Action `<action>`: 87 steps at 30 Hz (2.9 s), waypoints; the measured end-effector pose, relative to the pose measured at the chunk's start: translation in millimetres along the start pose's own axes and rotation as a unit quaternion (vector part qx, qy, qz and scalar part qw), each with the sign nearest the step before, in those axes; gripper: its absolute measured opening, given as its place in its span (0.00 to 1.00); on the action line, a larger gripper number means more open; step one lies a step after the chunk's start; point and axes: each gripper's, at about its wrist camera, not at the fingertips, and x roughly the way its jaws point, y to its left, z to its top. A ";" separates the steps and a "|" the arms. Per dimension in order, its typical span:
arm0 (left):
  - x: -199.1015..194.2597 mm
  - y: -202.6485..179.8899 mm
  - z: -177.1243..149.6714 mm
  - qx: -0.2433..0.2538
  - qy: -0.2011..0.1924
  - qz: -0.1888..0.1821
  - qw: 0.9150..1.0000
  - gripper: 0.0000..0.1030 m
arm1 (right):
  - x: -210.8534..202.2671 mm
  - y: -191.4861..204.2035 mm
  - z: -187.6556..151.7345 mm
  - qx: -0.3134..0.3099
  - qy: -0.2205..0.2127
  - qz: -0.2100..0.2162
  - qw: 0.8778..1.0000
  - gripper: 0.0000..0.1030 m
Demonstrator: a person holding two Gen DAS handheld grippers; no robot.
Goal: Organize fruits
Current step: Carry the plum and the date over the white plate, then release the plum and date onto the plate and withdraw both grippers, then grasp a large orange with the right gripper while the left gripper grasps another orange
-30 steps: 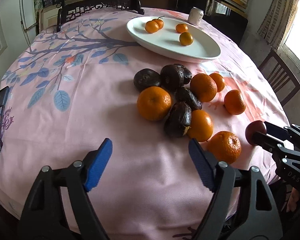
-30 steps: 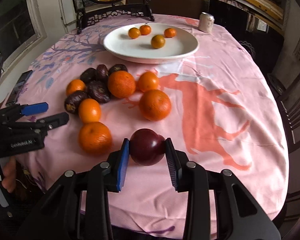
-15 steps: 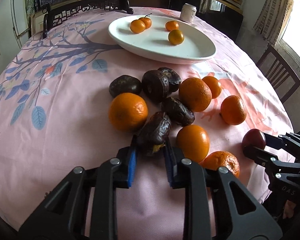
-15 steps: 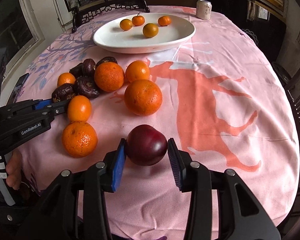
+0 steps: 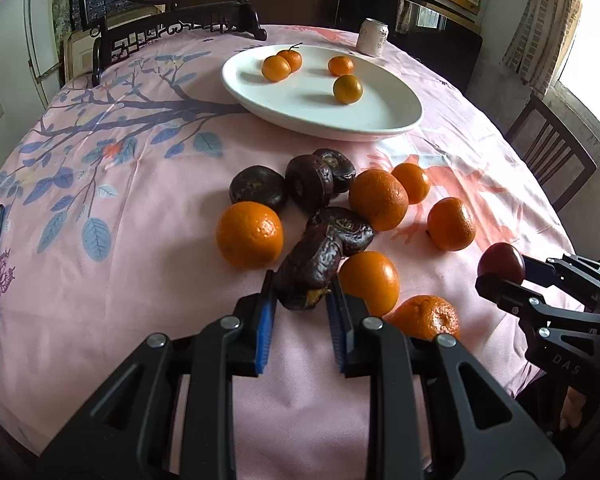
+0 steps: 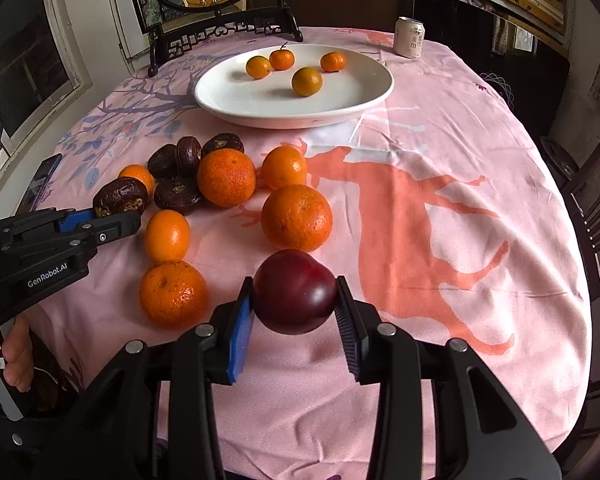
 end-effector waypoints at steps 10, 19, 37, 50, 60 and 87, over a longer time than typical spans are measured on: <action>-10.4 4.1 93.5 0.000 -0.026 -0.003 1.000 0.24 | -2.1 -6.2 88.2 -0.029 -0.060 0.019 0.998 0.38; 95.4 -8.6 235.3 -0.004 0.015 0.014 1.000 0.24 | 92.6 -51.1 204.3 -0.011 -0.041 -0.006 0.999 0.38; 103.0 -7.8 252.9 0.004 -0.020 0.023 1.000 0.91 | 96.0 -66.9 210.9 -0.031 -0.059 -0.052 0.996 0.62; -14.8 25.5 65.7 -0.023 -0.066 0.062 0.996 0.94 | -8.4 -22.5 50.3 0.030 -0.077 -0.051 0.995 0.91; -24.6 33.6 15.6 -0.024 -0.046 0.068 0.996 0.94 | -13.6 -8.1 26.2 0.029 -0.059 -0.051 0.997 0.91; 4.2 33.8 15.2 -0.026 -0.013 0.073 0.997 0.94 | 44.0 5.4 30.4 0.016 0.007 -0.018 1.000 0.43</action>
